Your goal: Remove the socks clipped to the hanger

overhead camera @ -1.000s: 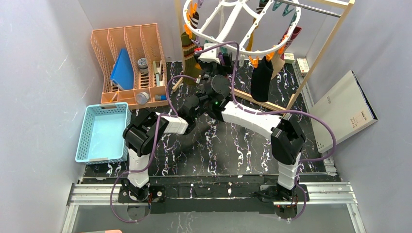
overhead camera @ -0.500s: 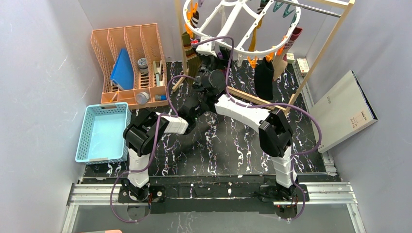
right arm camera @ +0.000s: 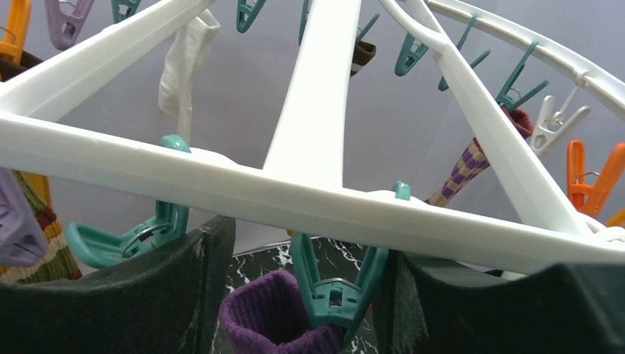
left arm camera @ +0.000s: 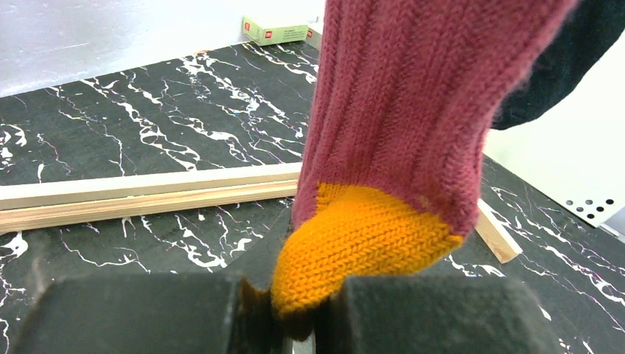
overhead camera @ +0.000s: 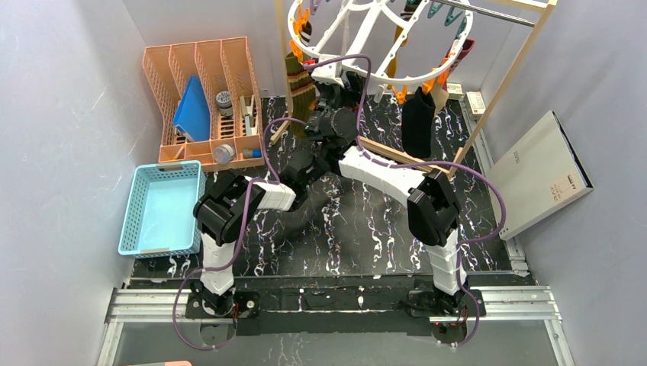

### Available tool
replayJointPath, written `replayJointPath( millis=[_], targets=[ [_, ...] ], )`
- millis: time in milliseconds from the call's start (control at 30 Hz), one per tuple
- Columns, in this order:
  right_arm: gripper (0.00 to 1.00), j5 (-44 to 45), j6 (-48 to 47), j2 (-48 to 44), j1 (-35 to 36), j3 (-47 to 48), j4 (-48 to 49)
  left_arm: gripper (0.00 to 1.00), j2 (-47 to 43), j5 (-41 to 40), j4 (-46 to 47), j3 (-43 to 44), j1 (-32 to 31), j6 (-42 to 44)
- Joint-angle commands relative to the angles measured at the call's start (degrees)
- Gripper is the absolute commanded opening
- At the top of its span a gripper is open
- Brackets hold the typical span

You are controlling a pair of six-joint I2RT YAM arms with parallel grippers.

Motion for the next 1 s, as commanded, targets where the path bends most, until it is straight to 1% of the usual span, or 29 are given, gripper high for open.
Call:
replayJointPath(
  millis=[0,167,333,433,567,600,667,733,767,800,867,900,933,967],
  targets=[
    [0.69,0.3,-0.8,-0.3,-0.4,2.2,3.5,0.0,-0.2,0.6,-0.1,1.2,-0.2,-0.1],
    [0.57,0.6,-0.5,-1.1,-0.4,1.0,3.7,0.0,-0.1,0.6,-0.1,1.1,-0.1,-0.3],
    [0.37,0.9,0.2,-2.0,-0.4,-0.1,3.5,0.0,-0.1,0.5,-0.2,1.1,-0.2,-0.5],
    [0.28,0.9,0.6,-2.5,-0.4,-0.5,3.3,0.0,-0.3,0.4,-0.2,0.9,-0.2,-0.5],
    [0.11,1.0,0.8,-3.3,-0.1,-1.1,3.2,0.0,-1.0,-0.8,-0.2,0.0,-0.1,0.0],
    [0.08,1.0,0.9,-3.5,-0.1,-1.4,3.2,0.0,-1.2,-0.7,-0.2,-0.2,0.1,0.0],
    [0.06,0.9,1.0,-4.0,0.0,-1.9,3.2,0.0,-1.5,-0.9,-0.3,-0.5,0.2,0.1],
    [0.08,1.0,1.3,-4.5,0.1,-2.6,3.3,0.0,-2.2,-1.7,-0.4,-1.3,0.3,0.3],
    [0.13,0.8,1.3,-4.8,0.2,-3.1,3.3,0.0,-2.9,-2.2,-0.4,-2.0,0.5,0.4],
    [0.21,0.6,1.4,-5.3,0.5,-3.8,3.3,0.0,-3.6,-2.7,-0.5,-2.8,0.6,0.6],
    [0.33,0.0,2.3,-6.5,0.8,-5.6,3.2,0.0,-6.0,-3.7,-1.1,-4.9,1.0,1.2],
    [0.41,-0.2,3.2,-7.5,0.9,-6.3,2.4,0.0,-8.1,-4.2,-1.7,-6.0,1.3,1.5],
    [0.53,-0.4,4.7,-8.4,1.0,-7.3,0.9,0.0,-9.9,-4.7,-2.5,-6.9,1.6,1.9],
    [0.62,-0.5,6.4,-9.3,1.2,-8.2,-1.1,0.0,-12.1,-5.2,-3.7,-7.9,1.9,2.4]
  ],
)
